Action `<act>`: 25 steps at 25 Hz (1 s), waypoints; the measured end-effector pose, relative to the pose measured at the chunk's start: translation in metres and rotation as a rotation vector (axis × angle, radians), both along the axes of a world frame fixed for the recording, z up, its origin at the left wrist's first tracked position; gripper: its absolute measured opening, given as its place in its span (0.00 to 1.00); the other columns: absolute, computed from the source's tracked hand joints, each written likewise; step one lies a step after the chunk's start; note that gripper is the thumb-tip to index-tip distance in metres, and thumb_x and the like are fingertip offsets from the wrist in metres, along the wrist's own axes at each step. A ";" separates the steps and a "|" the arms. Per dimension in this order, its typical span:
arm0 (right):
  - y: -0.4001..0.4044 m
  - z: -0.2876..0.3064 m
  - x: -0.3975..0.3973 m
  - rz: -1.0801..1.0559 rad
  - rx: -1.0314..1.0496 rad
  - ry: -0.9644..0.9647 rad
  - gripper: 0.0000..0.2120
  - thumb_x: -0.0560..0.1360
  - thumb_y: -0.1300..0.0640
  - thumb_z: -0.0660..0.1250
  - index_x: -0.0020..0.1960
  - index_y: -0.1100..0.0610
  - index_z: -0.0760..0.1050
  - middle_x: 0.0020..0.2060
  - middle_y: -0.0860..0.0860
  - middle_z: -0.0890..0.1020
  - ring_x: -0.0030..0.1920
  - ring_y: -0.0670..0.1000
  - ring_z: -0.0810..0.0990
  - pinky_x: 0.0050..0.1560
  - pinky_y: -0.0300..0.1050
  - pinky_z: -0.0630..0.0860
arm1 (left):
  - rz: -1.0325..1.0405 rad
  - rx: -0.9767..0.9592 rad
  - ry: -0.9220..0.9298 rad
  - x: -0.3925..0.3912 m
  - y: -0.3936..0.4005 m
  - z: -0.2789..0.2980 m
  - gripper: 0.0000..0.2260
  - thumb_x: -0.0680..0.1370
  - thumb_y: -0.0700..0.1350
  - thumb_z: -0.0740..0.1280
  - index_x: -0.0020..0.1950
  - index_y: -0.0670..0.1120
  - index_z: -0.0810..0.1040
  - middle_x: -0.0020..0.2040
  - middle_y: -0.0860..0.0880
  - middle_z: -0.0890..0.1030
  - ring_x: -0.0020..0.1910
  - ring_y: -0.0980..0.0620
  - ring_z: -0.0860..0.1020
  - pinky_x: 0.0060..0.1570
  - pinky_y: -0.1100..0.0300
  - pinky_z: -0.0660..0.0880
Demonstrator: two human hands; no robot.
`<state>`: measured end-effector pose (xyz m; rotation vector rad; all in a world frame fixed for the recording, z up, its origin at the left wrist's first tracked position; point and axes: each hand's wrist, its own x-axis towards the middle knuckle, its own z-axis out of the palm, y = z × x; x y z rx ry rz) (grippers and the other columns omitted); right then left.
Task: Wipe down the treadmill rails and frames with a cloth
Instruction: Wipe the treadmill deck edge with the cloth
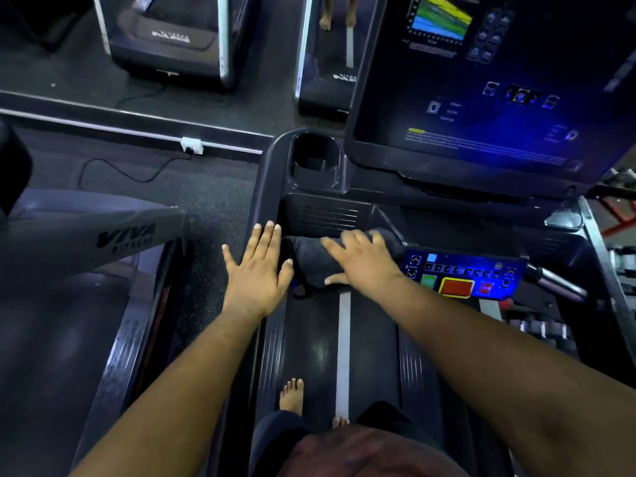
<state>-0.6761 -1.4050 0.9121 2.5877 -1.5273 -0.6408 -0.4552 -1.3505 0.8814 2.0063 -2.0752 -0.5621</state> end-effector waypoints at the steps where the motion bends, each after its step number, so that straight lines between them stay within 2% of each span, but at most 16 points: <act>1: 0.005 0.002 0.006 -0.051 0.020 0.008 0.40 0.72 0.33 0.65 0.78 0.49 0.55 0.68 0.57 0.71 0.68 0.60 0.68 0.68 0.66 0.62 | -0.004 -0.006 -0.012 -0.001 0.001 0.001 0.30 0.81 0.59 0.44 0.81 0.51 0.44 0.81 0.55 0.44 0.79 0.57 0.38 0.72 0.30 0.40; 3: 0.025 0.005 0.014 -0.048 0.010 -0.051 0.36 0.78 0.44 0.64 0.80 0.50 0.52 0.76 0.58 0.63 0.75 0.62 0.60 0.74 0.68 0.54 | -0.015 -0.021 -0.034 -0.002 0.003 0.004 0.31 0.80 0.62 0.41 0.81 0.51 0.45 0.82 0.55 0.45 0.79 0.57 0.38 0.72 0.29 0.40; 5: 0.042 0.015 0.005 0.023 0.037 -0.141 0.29 0.81 0.57 0.58 0.80 0.51 0.53 0.79 0.56 0.57 0.79 0.60 0.54 0.77 0.63 0.50 | -0.058 -0.062 -0.084 -0.002 0.008 0.006 0.33 0.79 0.66 0.41 0.81 0.51 0.50 0.82 0.53 0.48 0.79 0.56 0.40 0.71 0.28 0.39; 7: 0.055 0.029 -0.018 0.093 0.035 -0.227 0.25 0.81 0.61 0.53 0.77 0.50 0.62 0.78 0.54 0.62 0.78 0.58 0.59 0.76 0.59 0.54 | -0.127 -0.112 -0.129 -0.012 0.014 0.015 0.35 0.78 0.70 0.44 0.79 0.52 0.60 0.80 0.53 0.57 0.80 0.53 0.45 0.71 0.29 0.36; 9: 0.066 0.044 -0.040 0.103 -0.049 -0.337 0.26 0.77 0.59 0.50 0.73 0.49 0.70 0.73 0.53 0.72 0.72 0.56 0.70 0.70 0.58 0.65 | -0.159 -0.140 -0.049 -0.032 0.018 0.030 0.35 0.75 0.73 0.46 0.71 0.55 0.73 0.73 0.55 0.72 0.79 0.51 0.56 0.71 0.35 0.35; 10: 0.071 0.050 -0.053 0.062 -0.091 -0.390 0.26 0.75 0.57 0.50 0.71 0.48 0.72 0.70 0.52 0.75 0.69 0.55 0.74 0.67 0.58 0.69 | -0.167 -0.125 0.069 -0.047 0.017 0.039 0.36 0.74 0.75 0.46 0.66 0.55 0.78 0.66 0.55 0.79 0.76 0.52 0.64 0.74 0.37 0.39; 11: 0.077 0.056 -0.065 0.029 -0.145 -0.431 0.26 0.75 0.56 0.51 0.70 0.47 0.73 0.68 0.50 0.77 0.67 0.54 0.76 0.65 0.57 0.71 | -0.176 -0.063 0.255 -0.062 0.016 0.049 0.36 0.73 0.77 0.48 0.61 0.55 0.80 0.60 0.55 0.82 0.69 0.52 0.73 0.76 0.38 0.49; 12: 0.081 0.061 -0.079 0.000 -0.195 -0.466 0.25 0.74 0.55 0.53 0.69 0.46 0.73 0.68 0.49 0.77 0.67 0.53 0.76 0.65 0.58 0.71 | -0.191 0.036 0.479 -0.078 0.014 0.059 0.34 0.72 0.77 0.52 0.58 0.54 0.81 0.54 0.54 0.85 0.60 0.53 0.79 0.72 0.39 0.63; 13: 0.087 0.067 -0.096 -0.024 -0.249 -0.497 0.24 0.74 0.56 0.57 0.69 0.45 0.72 0.68 0.48 0.76 0.67 0.52 0.76 0.66 0.58 0.70 | -0.210 0.138 0.645 -0.097 0.010 0.070 0.30 0.72 0.76 0.58 0.55 0.53 0.82 0.49 0.54 0.85 0.53 0.53 0.82 0.62 0.42 0.74; 14: 0.093 0.072 -0.114 -0.051 -0.294 -0.537 0.25 0.72 0.57 0.62 0.69 0.45 0.72 0.68 0.47 0.76 0.67 0.51 0.75 0.66 0.59 0.70 | -0.242 0.203 0.694 -0.116 0.005 0.079 0.26 0.71 0.73 0.63 0.51 0.53 0.82 0.45 0.53 0.85 0.47 0.53 0.83 0.52 0.44 0.78; 16: 0.104 0.075 -0.159 -0.157 -0.330 -0.621 0.31 0.66 0.60 0.71 0.68 0.44 0.73 0.67 0.45 0.77 0.66 0.50 0.75 0.66 0.58 0.70 | -0.363 0.167 0.518 -0.162 -0.006 0.099 0.20 0.71 0.68 0.66 0.41 0.51 0.80 0.34 0.52 0.82 0.36 0.54 0.80 0.39 0.49 0.78; 18: 0.115 0.072 -0.205 -0.239 -0.300 -0.681 0.33 0.64 0.60 0.75 0.67 0.44 0.74 0.64 0.43 0.78 0.64 0.49 0.76 0.63 0.56 0.72 | -0.511 0.093 0.245 -0.209 -0.014 0.117 0.17 0.74 0.63 0.66 0.36 0.50 0.78 0.29 0.53 0.77 0.32 0.54 0.77 0.34 0.53 0.72; 21: 0.135 0.059 -0.277 -0.340 -0.175 -0.813 0.35 0.68 0.46 0.75 0.72 0.43 0.65 0.70 0.43 0.71 0.71 0.48 0.68 0.70 0.56 0.66 | -0.726 0.008 -0.058 -0.288 -0.017 0.133 0.12 0.78 0.58 0.65 0.48 0.51 0.80 0.39 0.52 0.81 0.41 0.49 0.80 0.39 0.55 0.73; 23: 0.147 0.052 -0.322 -0.461 -0.023 -1.041 0.45 0.67 0.32 0.71 0.77 0.39 0.54 0.77 0.45 0.60 0.77 0.47 0.56 0.77 0.48 0.54 | -0.876 0.059 -0.030 -0.337 -0.019 0.135 0.12 0.78 0.57 0.64 0.57 0.54 0.80 0.50 0.53 0.84 0.49 0.50 0.81 0.47 0.54 0.76; 24: 0.149 0.048 -0.339 -0.503 0.034 -1.159 0.44 0.68 0.29 0.67 0.77 0.37 0.52 0.78 0.45 0.57 0.78 0.45 0.52 0.76 0.43 0.50 | -0.949 0.128 0.031 -0.354 -0.021 0.132 0.12 0.78 0.55 0.64 0.59 0.55 0.79 0.53 0.54 0.83 0.51 0.52 0.80 0.50 0.54 0.76; 25: 0.150 0.042 -0.360 -0.535 0.065 -1.245 0.37 0.70 0.27 0.62 0.75 0.34 0.55 0.77 0.46 0.61 0.78 0.43 0.54 0.75 0.37 0.50 | -0.997 0.205 0.095 -0.378 -0.023 0.128 0.12 0.78 0.54 0.64 0.59 0.56 0.79 0.53 0.56 0.83 0.52 0.54 0.80 0.52 0.55 0.75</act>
